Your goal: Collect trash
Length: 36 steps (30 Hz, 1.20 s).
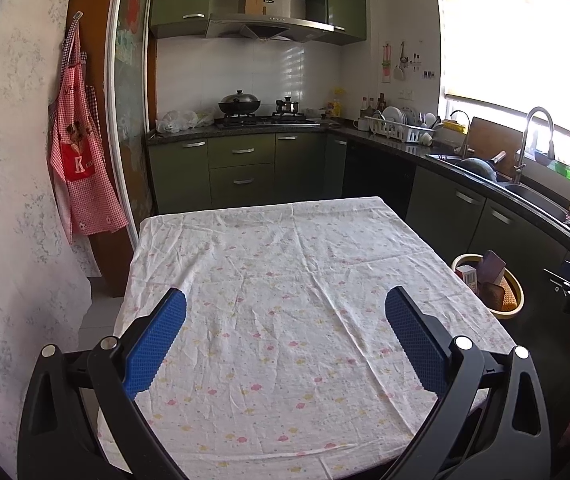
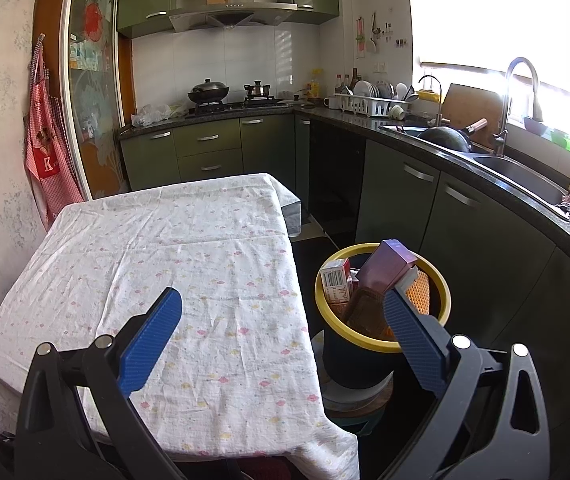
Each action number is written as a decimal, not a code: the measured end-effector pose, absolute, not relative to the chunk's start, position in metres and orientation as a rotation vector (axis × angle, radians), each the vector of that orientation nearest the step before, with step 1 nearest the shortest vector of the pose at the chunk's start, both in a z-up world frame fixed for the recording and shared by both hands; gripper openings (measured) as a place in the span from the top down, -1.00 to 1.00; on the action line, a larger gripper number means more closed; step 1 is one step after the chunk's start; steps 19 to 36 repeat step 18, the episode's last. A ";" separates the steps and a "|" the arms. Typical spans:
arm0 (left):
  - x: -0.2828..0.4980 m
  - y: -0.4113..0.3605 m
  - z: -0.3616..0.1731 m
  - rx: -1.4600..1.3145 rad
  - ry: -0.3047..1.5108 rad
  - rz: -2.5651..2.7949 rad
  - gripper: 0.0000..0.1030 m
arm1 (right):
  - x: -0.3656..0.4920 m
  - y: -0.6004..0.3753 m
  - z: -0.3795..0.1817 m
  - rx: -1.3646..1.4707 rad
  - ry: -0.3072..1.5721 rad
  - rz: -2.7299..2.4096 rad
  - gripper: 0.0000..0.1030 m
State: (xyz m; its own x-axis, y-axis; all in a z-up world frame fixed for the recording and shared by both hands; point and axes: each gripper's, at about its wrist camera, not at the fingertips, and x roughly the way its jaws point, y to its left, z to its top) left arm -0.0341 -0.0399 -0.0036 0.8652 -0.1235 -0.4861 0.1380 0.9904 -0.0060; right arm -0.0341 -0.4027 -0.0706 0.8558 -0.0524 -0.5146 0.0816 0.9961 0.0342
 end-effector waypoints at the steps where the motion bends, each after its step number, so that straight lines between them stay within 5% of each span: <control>1: -0.034 -0.040 -0.004 0.028 0.509 -0.138 -0.91 | -0.033 -0.403 -0.072 0.055 0.540 -0.070 -0.87; 18: 0.047 -0.022 -0.024 -0.012 0.595 -0.123 -0.91 | 0.033 -0.387 -0.075 0.000 0.582 0.026 -0.87; 36: 0.047 -0.022 -0.024 -0.012 0.595 -0.123 -0.91 | 0.033 -0.387 -0.075 0.000 0.582 0.026 -0.87</control>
